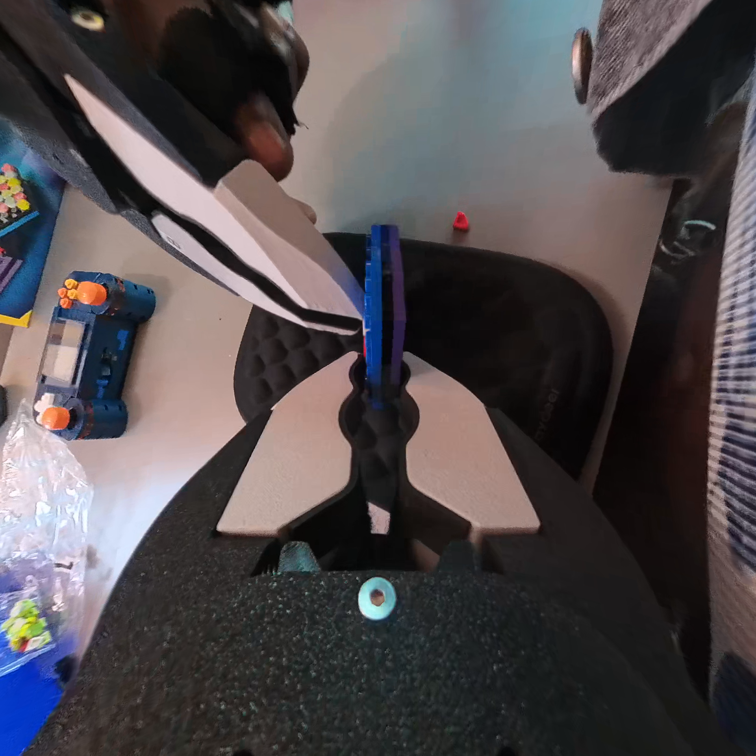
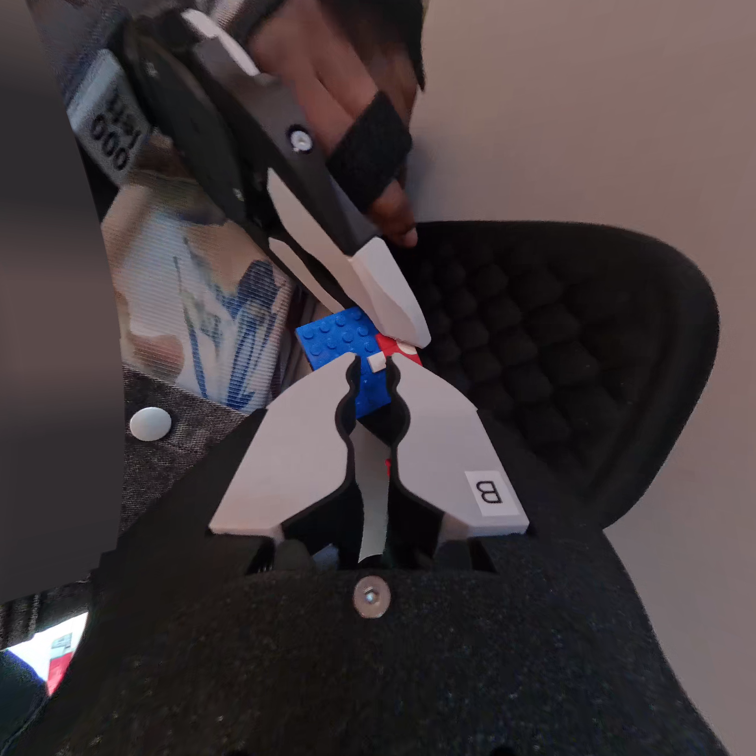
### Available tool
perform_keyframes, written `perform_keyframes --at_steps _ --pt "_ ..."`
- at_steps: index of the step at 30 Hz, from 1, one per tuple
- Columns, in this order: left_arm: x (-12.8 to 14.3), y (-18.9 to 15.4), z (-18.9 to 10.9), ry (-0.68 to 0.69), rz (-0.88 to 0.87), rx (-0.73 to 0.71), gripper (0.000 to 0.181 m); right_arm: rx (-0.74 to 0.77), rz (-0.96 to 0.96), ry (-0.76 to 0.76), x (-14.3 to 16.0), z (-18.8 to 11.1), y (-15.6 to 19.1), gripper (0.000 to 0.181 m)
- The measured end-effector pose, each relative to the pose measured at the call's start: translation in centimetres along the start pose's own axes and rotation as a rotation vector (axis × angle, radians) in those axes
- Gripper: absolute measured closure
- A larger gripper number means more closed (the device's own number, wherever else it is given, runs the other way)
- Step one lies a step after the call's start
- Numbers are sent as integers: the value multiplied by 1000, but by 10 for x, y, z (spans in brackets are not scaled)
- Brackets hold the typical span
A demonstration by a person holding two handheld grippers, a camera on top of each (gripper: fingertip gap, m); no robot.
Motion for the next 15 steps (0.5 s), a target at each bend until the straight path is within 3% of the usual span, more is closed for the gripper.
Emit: perform_keyframes --at_steps 7,15 --pt "-13 0 3 199 11 18 168 68 58 32 7 -3 0 165" --pt "-17 4 5 290 1 38 167 74 84 24 5 -6 -7 167"
Point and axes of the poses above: each gripper's, where its closed fingertips meet, z out along the fingers, x out of its underside, y = z × x across the jaws, the point moved 7 cm from there along -z, back along the fingers, and after that the axes turned 1 degree about x, right-handed, at the moved point
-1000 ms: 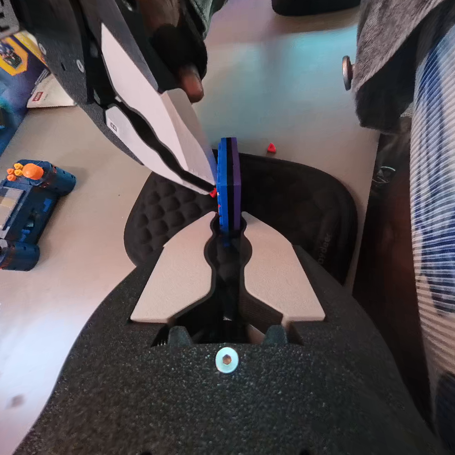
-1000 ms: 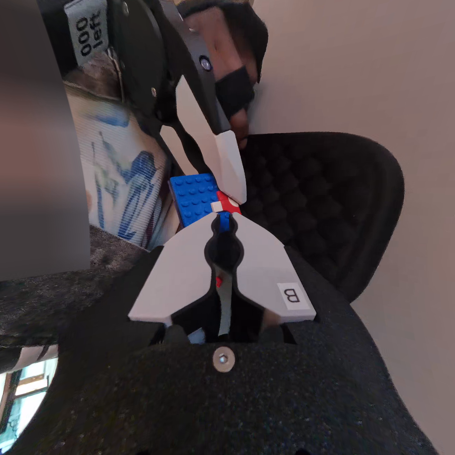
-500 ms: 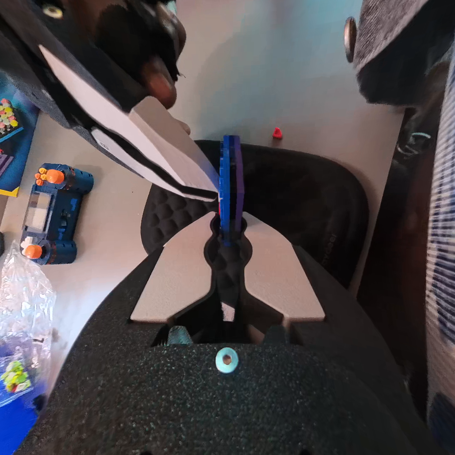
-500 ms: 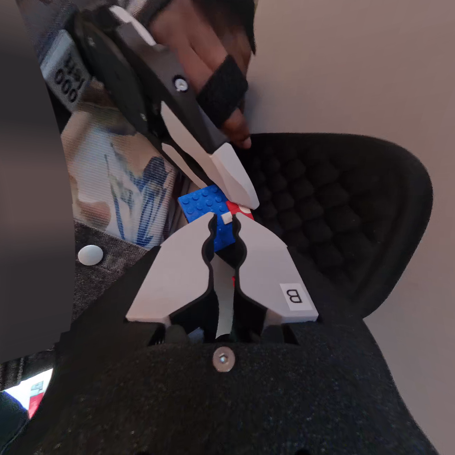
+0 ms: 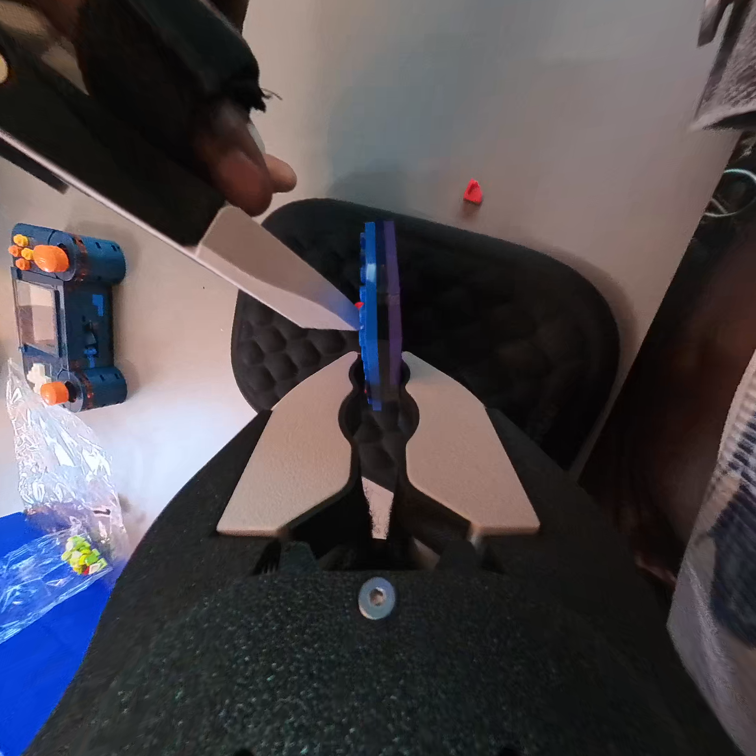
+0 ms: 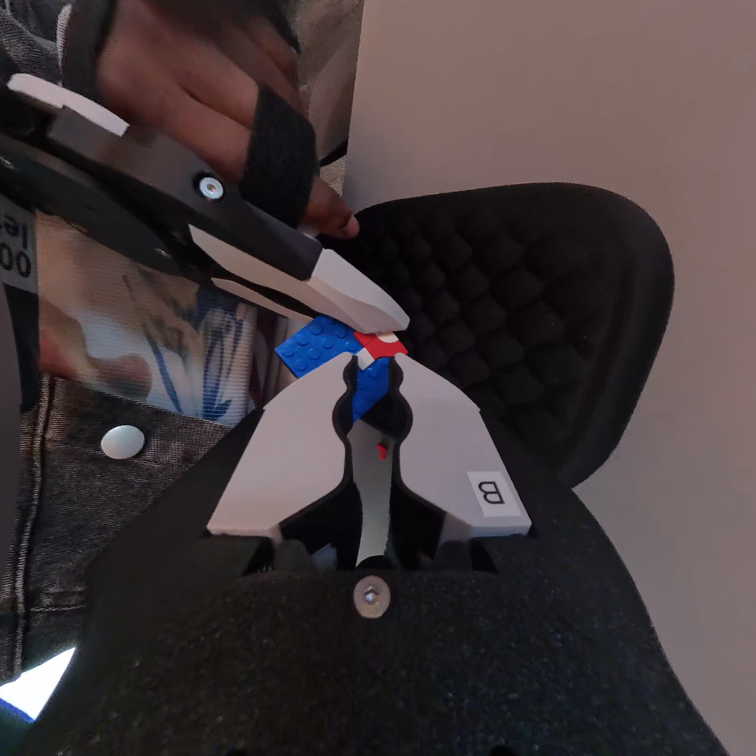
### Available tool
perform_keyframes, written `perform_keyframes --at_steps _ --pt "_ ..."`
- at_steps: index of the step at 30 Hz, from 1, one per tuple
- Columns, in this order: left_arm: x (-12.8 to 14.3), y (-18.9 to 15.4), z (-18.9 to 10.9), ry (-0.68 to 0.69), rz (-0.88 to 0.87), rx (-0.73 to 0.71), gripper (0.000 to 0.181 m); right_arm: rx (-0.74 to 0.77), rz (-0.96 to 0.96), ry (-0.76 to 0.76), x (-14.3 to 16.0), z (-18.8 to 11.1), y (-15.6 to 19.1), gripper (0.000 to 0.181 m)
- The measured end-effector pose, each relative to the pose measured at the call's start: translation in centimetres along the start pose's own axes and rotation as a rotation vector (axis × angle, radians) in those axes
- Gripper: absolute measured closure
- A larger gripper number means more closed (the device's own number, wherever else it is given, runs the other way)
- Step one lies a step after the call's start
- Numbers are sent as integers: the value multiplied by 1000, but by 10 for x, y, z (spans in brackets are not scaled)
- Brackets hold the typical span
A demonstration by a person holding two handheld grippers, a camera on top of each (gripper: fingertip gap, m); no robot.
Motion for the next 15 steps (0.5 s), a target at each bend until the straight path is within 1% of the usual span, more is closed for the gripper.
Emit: perform_keyframes --at_steps 4,6,9,12,15 --pt "-2 1 0 34 -8 11 168 -38 38 19 0 1 -2 168" --pt "-2 1 1 50 -15 20 168 -42 61 28 -1 2 -5 164" --pt "-1 1 3 50 -36 36 168 -50 75 31 -1 3 -8 163" --pt "0 1 5 43 -45 44 168 -7 9 32 1 4 -6 164" --pt "2 0 7 25 -51 54 168 103 -159 19 0 4 0 168"
Point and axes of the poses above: each gripper's, where its closed fingertips meet, z out along the fingers, x out of its underside, y = z × x across the jaws, the point moved 7 cm from there along -z, back along the fingers, and after that the axes turned 1 degree about x, right-handed, at the moved point
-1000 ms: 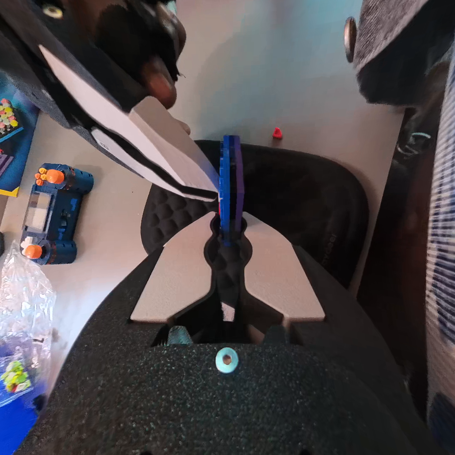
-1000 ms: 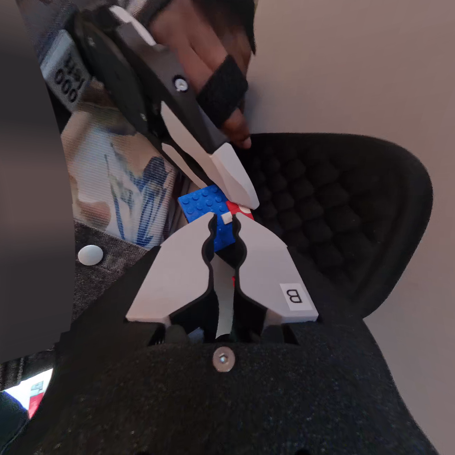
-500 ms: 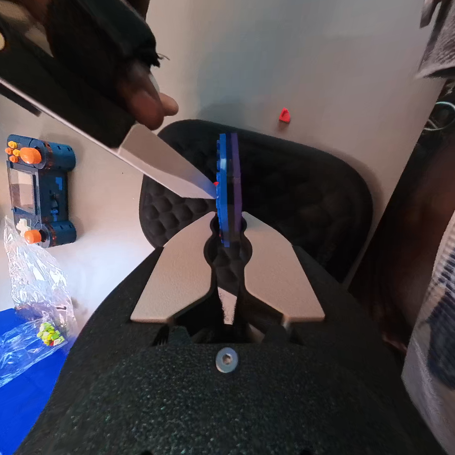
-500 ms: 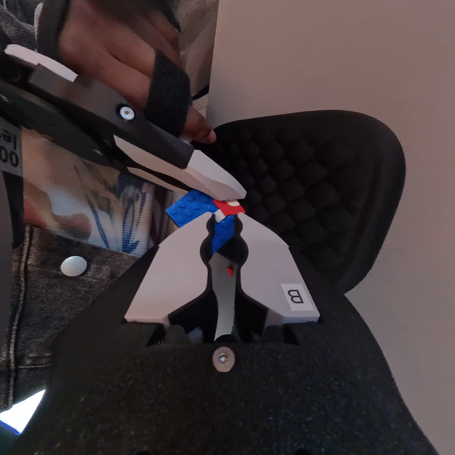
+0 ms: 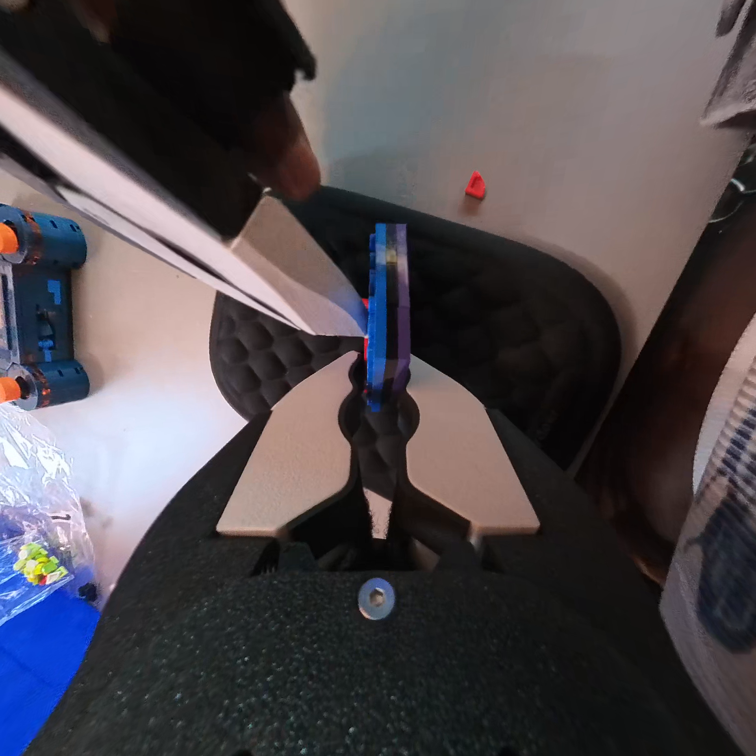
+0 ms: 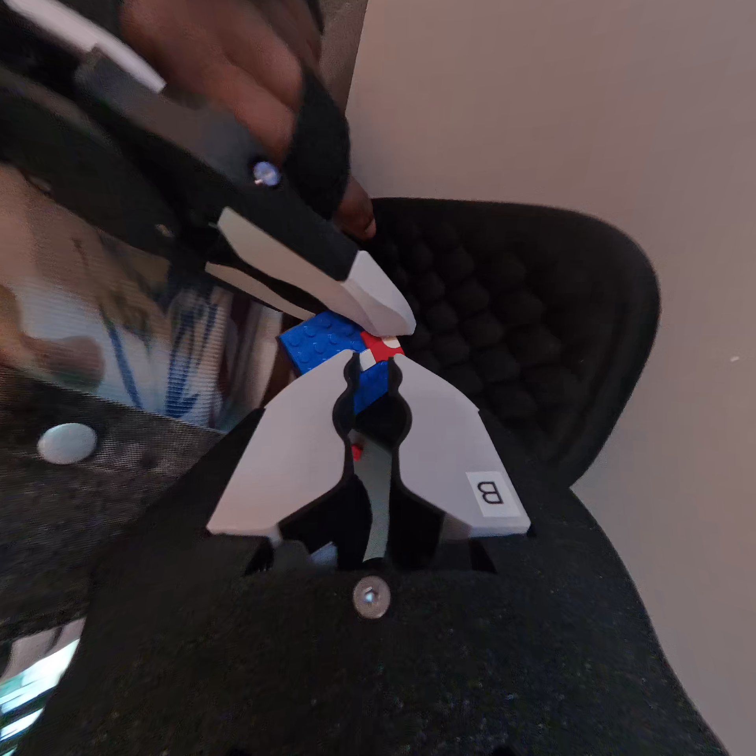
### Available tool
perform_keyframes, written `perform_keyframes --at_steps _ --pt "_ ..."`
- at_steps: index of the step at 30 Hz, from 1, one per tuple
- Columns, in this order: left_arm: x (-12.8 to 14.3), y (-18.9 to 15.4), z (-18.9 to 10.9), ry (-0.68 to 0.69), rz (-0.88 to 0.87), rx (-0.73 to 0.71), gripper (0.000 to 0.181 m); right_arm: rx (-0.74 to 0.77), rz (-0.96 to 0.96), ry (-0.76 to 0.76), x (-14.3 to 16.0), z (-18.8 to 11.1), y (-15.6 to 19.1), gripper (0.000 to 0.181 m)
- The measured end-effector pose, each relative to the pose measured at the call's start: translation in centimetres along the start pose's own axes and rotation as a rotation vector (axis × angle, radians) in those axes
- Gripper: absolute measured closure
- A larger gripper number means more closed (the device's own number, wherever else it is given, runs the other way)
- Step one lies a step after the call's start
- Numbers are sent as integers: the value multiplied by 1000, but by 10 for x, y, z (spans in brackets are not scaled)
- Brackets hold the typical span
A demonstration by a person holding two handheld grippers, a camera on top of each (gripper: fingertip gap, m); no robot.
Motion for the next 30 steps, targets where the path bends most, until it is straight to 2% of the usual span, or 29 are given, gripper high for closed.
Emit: perform_keyframes --at_steps 4,5,6,7,9,12,14,16,20,26,30 --pt "3 1 1 -16 -35 41 168 120 -68 -67 0 0 4 171" --pt "2 1 1 -29 -32 37 168 233 -91 -78 1 1 -1 181" --pt "0 1 1 -21 -15 27 167 474 -285 5 8 7 -10 181" --pt "0 1 1 -16 -2 23 168 533 -307 7 8 10 -7 181" --pt "3 2 1 -53 -46 40 167 462 -197 -24 7 8 -9 181" --pt "4 1 0 -71 -39 17 167 232 -44 -149 11 -7 -12 181" --pt "3 0 -1 -53 -2 -10 167 34 66 -205 6 -18 -9 170" --pt "2 -1 -1 -41 7 -19 167 -129 187 -206 3 -15 -5 164" --pt "0 -2 -2 -7 22 -43 167 -98 252 -75 4 -2 -2 161" --pt "-1 -3 -1 14 -4 -46 168 -113 356 -68 7 1 -4 161" --pt "0 -3 0 15 -9 -43 168 -91 339 -70 10 2 -2 160"
Point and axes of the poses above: each gripper's, where its closed fingertips meet, z out along the fingers, x out of its underside, y = z × x across the jaws, the point moved 7 cm from there along -z, back along the fingers, and after that the axes turned 1 degree about x, right-handed, at the moved point
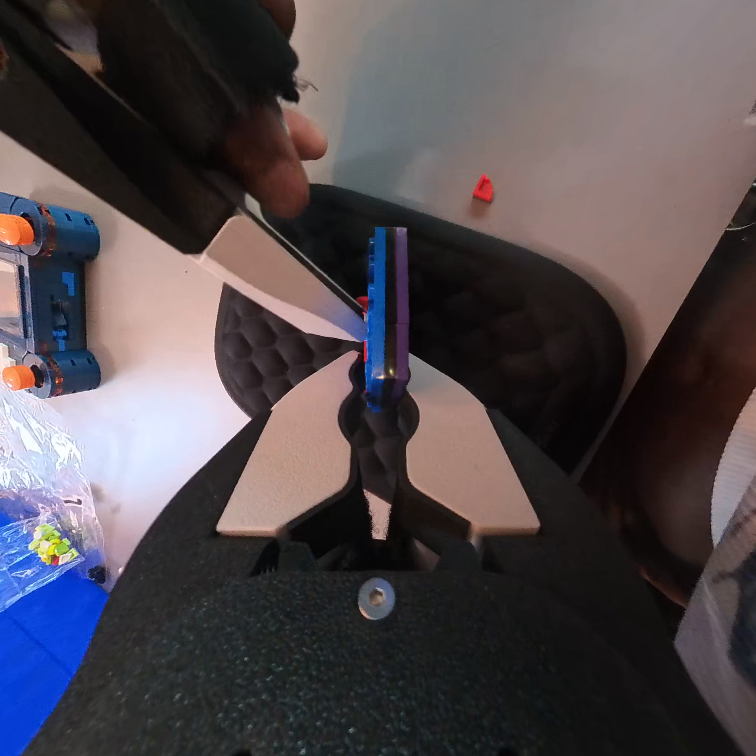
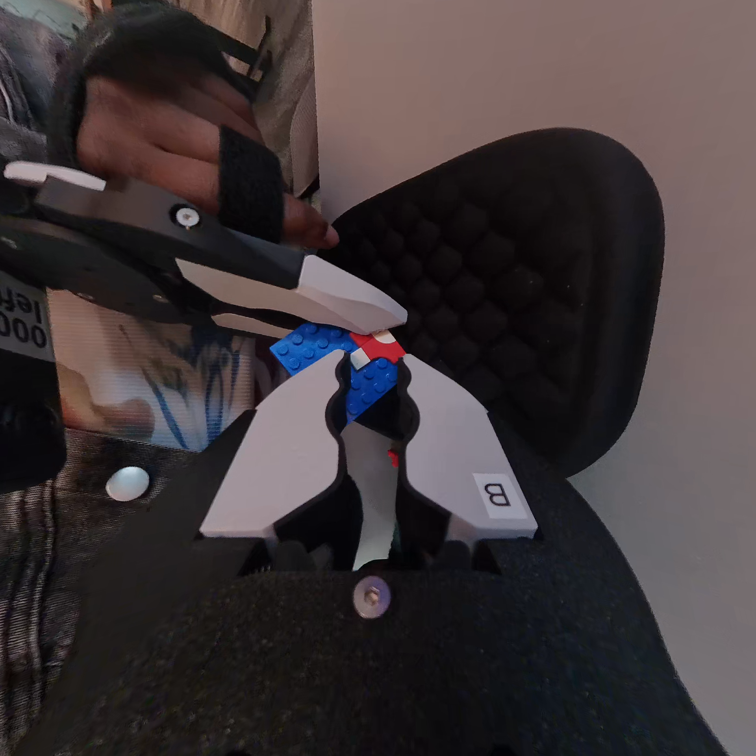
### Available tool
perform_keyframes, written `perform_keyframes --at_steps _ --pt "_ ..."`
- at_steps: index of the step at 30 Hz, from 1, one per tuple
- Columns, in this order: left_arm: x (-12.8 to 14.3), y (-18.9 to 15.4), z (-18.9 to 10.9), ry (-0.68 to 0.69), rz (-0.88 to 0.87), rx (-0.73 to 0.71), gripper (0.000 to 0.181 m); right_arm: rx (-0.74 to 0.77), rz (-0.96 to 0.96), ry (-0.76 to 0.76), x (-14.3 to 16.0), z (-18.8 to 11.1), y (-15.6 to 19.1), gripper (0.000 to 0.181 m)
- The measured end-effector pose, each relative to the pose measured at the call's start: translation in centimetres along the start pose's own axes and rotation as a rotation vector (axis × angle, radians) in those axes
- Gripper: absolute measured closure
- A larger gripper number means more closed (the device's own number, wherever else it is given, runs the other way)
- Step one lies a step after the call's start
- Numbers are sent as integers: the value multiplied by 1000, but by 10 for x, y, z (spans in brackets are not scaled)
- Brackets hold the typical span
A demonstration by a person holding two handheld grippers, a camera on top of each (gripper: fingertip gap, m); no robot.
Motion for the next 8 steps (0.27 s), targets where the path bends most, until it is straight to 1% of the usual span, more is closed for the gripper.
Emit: perform_keyframes --at_steps 2,5,8 --pt "1 0 0 -5 -5 2 168 44 -92 -10 0 0 3 161" --pt "2 0 1 -14 -25 28 168 149 -246 -46 2 -1 11 165" --pt "2 0 1 -14 -18 37 168 232 -331 -87 5 -2 19 170"
Point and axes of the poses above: each gripper's, where its closed fingertips meet, z out along the fingers, x out of its underside, y = z × x across the jaws, the point moved 7 cm from there along -z, back along the fingers, and after that the axes turned 1 degree about x, right-handed, at the moved point
